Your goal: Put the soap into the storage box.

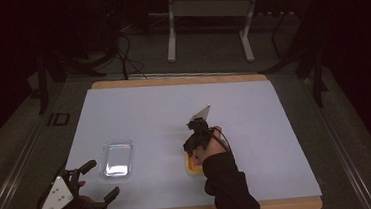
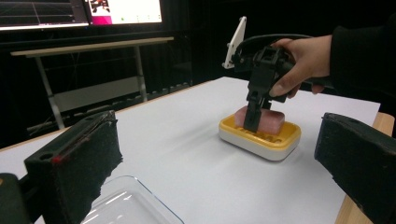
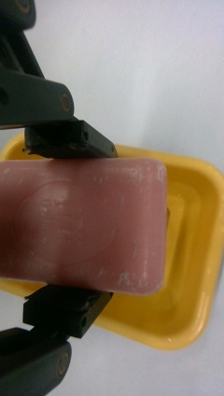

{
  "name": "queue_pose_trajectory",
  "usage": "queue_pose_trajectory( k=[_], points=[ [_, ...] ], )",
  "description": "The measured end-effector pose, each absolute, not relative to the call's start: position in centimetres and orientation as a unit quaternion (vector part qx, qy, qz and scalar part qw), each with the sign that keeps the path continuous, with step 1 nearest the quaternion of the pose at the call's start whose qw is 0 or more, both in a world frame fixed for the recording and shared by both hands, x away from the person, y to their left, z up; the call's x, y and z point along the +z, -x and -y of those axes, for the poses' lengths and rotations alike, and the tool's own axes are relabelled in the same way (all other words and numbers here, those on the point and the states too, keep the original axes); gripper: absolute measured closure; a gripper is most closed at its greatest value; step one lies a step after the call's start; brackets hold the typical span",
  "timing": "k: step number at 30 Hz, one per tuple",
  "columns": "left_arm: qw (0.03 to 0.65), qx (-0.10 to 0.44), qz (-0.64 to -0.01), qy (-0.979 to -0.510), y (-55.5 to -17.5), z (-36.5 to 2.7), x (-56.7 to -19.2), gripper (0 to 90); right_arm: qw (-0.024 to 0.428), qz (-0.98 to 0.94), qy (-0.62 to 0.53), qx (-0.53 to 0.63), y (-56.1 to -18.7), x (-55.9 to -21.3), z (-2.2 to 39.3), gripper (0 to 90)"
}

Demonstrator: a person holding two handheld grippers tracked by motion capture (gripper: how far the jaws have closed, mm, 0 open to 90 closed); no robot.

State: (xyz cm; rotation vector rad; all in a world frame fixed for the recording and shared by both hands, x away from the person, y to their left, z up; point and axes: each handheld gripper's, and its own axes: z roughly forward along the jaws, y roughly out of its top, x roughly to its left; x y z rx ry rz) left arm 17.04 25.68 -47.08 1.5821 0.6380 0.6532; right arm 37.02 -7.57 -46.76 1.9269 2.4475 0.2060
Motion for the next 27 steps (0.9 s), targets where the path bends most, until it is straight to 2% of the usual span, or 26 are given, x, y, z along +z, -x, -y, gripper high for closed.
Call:
queue_pose_trajectory(
  k=[9, 27],
  points=[
    [0.611, 0.283, -0.272, -0.688, -17.0, -25.7, -47.1, 0.5, 0.006, -0.773, -0.630, 0.075, -36.6, -47.9, 7.5, 35.9],
    [0.606, 0.280, -0.269, -0.695, -17.0, -25.5, -47.2, 0.6, 0.035, -0.786, -0.611, 0.082, -36.8, -45.3, 7.5, 31.7]
  ],
)
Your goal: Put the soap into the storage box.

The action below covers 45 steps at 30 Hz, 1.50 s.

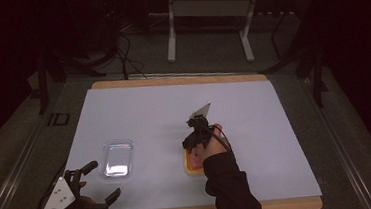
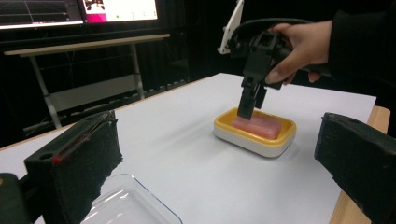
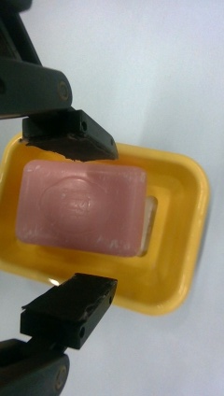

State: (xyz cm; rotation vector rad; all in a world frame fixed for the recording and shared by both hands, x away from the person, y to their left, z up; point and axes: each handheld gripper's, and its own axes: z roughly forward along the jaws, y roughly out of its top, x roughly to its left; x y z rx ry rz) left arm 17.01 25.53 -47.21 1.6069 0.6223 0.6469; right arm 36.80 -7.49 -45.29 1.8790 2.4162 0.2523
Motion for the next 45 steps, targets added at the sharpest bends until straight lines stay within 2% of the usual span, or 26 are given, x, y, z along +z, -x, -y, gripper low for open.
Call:
queue_pose_trajectory(
  k=[3, 11, 16, 19, 30, 36, 45],
  points=[
    [0.603, 0.281, -0.268, -0.697, -17.0, -25.5, -47.3, 0.5, 0.036, -0.805, -0.585, 0.086, -36.8, -44.4, 7.6, 30.1],
    [0.596, 0.283, -0.266, -0.703, -16.9, -25.5, -47.4, 0.6, 0.033, -0.828, -0.551, 0.093, -36.4, -44.7, 8.6, 28.8],
    [0.593, 0.284, -0.265, -0.705, -16.9, -25.4, -47.6, 0.5, 0.014, -0.844, -0.523, 0.123, -36.5, -44.3, 9.6, 16.2],
    [0.590, 0.284, -0.264, -0.709, -16.9, -25.4, -47.7, 0.5, 0.027, -0.856, -0.500, 0.131, -36.6, -44.0, 10.2, 13.1],
    [0.589, 0.278, -0.280, -0.706, -17.2, -25.7, -47.9, 0.5, 0.079, -0.883, -0.421, 0.191, -36.7, -43.0, 13.9, 13.5],
    [0.581, 0.278, -0.281, -0.711, -17.3, -25.3, -48.1, 0.6, 0.098, -0.877, -0.393, 0.259, -36.1, -42.1, 18.4, 13.3],
    [0.577, 0.279, -0.305, -0.704, -17.7, -25.4, -48.2, 0.6, 0.125, -0.858, -0.395, 0.303, -34.8, -44.0, 22.2, 13.3]
  ],
)
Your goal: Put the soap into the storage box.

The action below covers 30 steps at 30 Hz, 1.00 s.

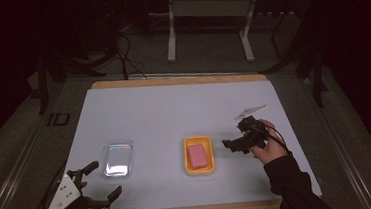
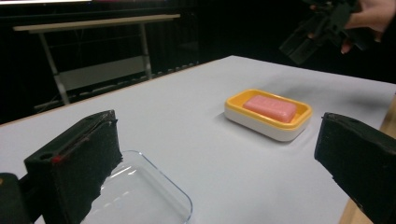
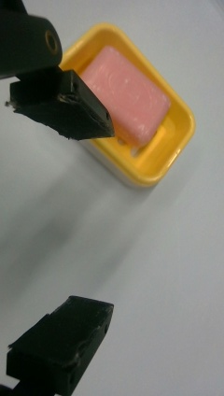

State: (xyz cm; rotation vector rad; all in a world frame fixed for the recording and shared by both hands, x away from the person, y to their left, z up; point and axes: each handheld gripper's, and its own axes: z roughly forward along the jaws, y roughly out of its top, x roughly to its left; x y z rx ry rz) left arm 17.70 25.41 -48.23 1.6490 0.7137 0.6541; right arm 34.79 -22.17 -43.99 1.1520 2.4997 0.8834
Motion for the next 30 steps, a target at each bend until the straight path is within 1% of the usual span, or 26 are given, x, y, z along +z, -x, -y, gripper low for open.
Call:
queue_pose_trajectory(
  k=[2, 7, 9, 11, 21, 30],
  points=[
    [0.574, 0.283, -0.309, -0.704, -17.8, -25.4, -48.2, 0.6, 0.124, -0.846, -0.405, 0.325, -34.3, -44.6, 22.8, 13.3],
    [0.570, 0.289, -0.321, -0.699, -18.0, -25.4, -48.1, 0.6, 0.149, -0.830, -0.402, 0.358, -32.8, -46.2, 23.7, 13.2],
    [0.568, 0.288, -0.325, -0.699, -18.1, -25.3, -48.2, 0.6, 0.150, -0.819, -0.413, 0.370, -32.2, -46.6, 24.0, 13.1],
    [0.567, 0.287, -0.325, -0.700, -18.1, -25.3, -48.2, 0.6, 0.160, -0.809, -0.428, 0.371, -31.8, -46.9, 24.4, 13.1],
    [0.565, 0.282, -0.319, -0.707, -18.0, -25.3, -48.2, 0.5, 0.192, -0.792, -0.430, 0.387, -29.8, -47.0, 25.8, 13.1],
    [0.565, 0.276, -0.314, -0.711, -17.9, -25.3, -48.2, 0.6, 0.196, -0.775, -0.440, 0.409, -28.9, -47.1, 27.2, 13.0]
  ],
)
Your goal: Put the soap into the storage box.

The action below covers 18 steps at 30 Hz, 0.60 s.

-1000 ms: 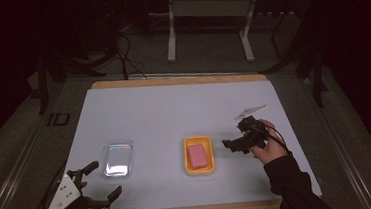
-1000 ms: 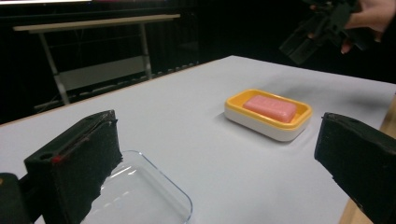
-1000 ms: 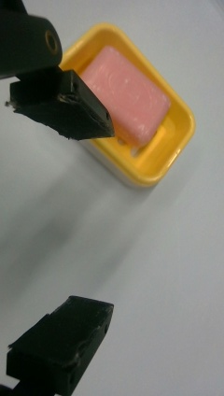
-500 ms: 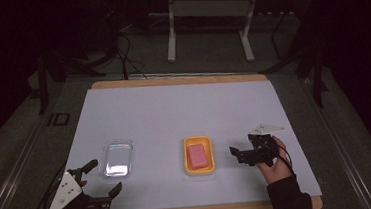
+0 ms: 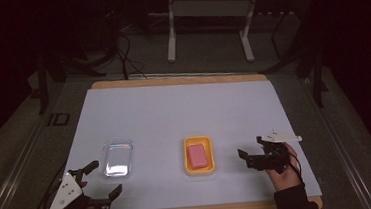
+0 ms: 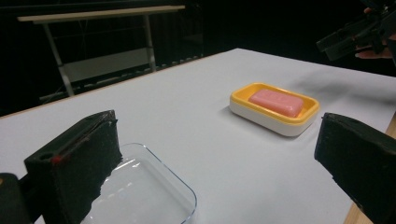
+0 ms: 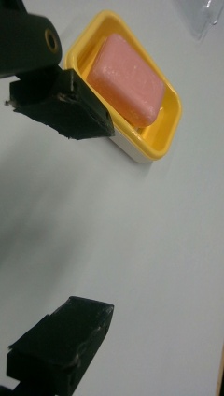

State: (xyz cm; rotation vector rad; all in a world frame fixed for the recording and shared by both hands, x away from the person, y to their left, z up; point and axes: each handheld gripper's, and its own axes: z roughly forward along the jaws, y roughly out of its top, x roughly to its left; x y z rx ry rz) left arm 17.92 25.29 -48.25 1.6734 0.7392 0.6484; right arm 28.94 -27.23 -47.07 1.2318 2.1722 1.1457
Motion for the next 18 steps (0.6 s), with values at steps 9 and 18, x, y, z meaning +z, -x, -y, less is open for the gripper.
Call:
queue_pose_trajectory(
  k=[9, 18],
  points=[
    [0.569, 0.274, -0.312, -0.710, -17.8, -25.4, -48.2, 0.6, 0.194, -0.760, -0.459, 0.417, -28.2, -47.5, 28.6, 13.1],
    [0.571, 0.272, -0.311, -0.710, -17.7, -25.4, -48.2, 0.5, 0.206, -0.755, -0.465, 0.415, -27.5, -47.7, 29.2, 13.2]
  ],
)
